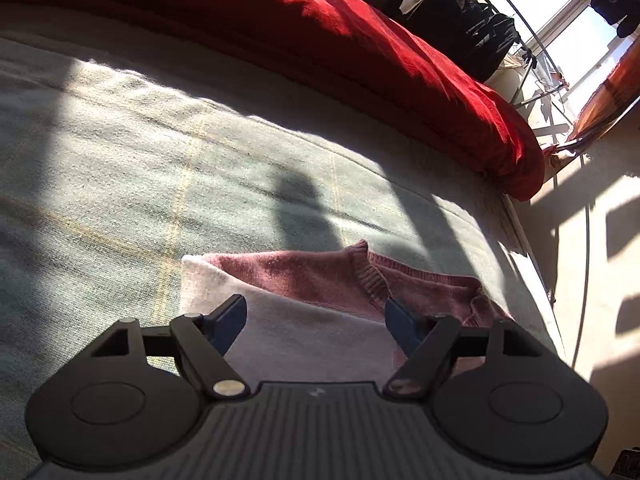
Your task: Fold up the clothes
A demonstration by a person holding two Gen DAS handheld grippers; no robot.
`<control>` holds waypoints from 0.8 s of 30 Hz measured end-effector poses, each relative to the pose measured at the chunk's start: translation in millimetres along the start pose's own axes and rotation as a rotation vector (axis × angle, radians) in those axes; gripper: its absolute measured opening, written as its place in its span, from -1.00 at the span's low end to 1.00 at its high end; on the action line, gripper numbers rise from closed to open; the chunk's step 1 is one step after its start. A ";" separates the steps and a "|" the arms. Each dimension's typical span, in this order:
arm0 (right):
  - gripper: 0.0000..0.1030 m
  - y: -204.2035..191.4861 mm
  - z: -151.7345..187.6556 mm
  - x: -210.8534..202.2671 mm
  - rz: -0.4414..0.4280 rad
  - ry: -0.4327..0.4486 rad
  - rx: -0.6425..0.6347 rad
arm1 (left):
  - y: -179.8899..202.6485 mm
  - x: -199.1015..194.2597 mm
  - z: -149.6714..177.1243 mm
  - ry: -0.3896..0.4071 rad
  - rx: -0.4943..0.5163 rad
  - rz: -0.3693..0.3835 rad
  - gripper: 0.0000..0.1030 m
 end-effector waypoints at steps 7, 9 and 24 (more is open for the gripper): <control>0.09 -9.1 4.3 -2.6 -0.010 -0.005 0.009 | -19.2 -2.4 46.7 -0.062 -0.006 -0.064 0.48; 0.09 -11.8 3.1 -8.5 -0.008 0.003 0.002 | -24.5 -0.1 48.4 -0.053 -0.021 -0.060 0.49; 0.19 -19.9 8.2 -34.1 0.001 0.023 -0.006 | -6.7 -18.9 75.9 -0.065 0.029 -0.068 0.50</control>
Point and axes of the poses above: each gripper's, at about its wrist camera, not at the fingertips, and x roughly the way its jaws point, y to its right, z to its underside, the point moved 8 cm from there along x, roughly the way its jaws point, and after that the axes turned 3 degrees about -y, right-handed, at the moved point
